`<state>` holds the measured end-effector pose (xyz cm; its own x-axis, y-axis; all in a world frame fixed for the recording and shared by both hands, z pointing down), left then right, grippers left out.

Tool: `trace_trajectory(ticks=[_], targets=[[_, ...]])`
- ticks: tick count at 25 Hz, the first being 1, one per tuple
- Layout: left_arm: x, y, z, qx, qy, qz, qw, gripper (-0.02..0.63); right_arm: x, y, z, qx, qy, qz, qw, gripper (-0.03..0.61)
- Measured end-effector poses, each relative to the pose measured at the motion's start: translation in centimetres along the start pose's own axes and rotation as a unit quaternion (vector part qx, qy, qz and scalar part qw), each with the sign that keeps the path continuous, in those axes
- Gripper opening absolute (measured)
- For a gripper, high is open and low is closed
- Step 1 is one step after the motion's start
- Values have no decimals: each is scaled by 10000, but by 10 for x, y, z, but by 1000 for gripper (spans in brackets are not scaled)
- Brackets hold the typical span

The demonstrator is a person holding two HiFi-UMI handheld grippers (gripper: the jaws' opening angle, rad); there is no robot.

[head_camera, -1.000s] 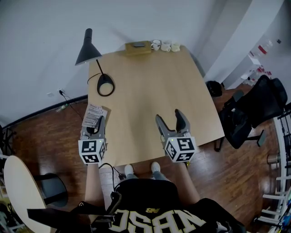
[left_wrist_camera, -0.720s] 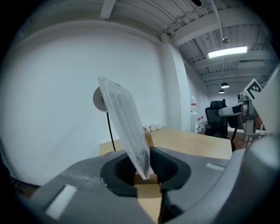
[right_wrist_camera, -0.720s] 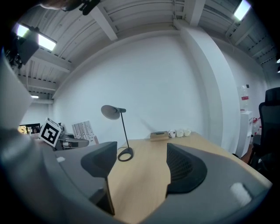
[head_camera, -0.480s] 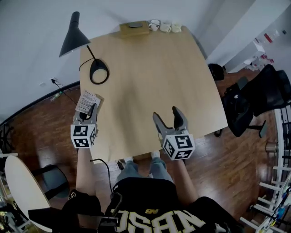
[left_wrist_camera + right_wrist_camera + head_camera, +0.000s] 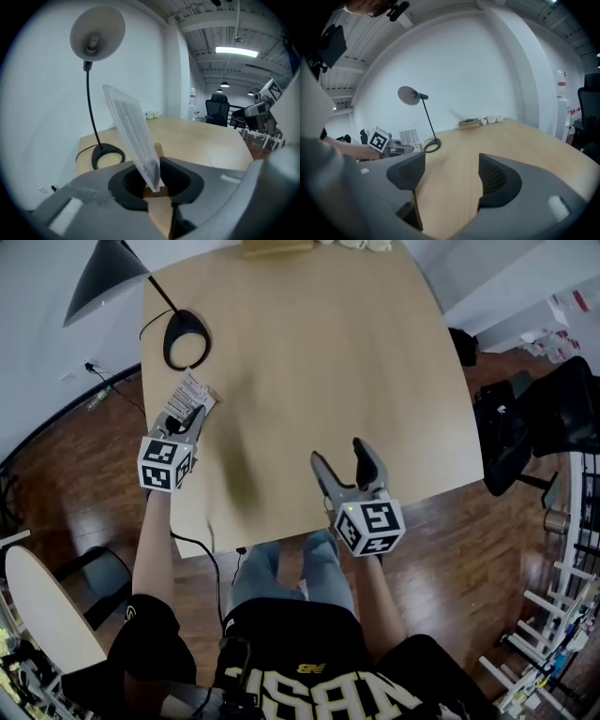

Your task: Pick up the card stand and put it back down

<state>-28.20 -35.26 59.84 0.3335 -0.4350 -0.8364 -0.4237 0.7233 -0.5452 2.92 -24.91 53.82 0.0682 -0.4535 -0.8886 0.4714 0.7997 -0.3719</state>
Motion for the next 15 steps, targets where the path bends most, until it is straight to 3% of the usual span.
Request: trace_trajectory(ticks=[5,9,12,15], targets=[[-9,-49,-2,-745,-337,-36,9966,78,-23,-19,8,-26,-81,-129,9999,353],[-3,-82,31,-1424,-694,184,9872,80,-41,-24,15,22,-127,-238,9996,353],[-5,-107,68,-1988,-1194,222,9725,80,-55,-21,21,23,-175,-271,9995,353],[-10,-127,99,-2575,-1810,135,9491,80,-61,-18,24,21,-198,-287,9994,353]])
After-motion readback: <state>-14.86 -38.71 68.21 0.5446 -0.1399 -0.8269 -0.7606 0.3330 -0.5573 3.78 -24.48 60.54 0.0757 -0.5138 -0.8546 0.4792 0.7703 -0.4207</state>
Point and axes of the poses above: the fingertips, and each gripper's own axes: y backward along the fingers, z to its right, x out of its top, the point moved 5 cm from there along y, backward along the fingers, and after that the axes turned 2 degrees about x, right-handed, at the moved point
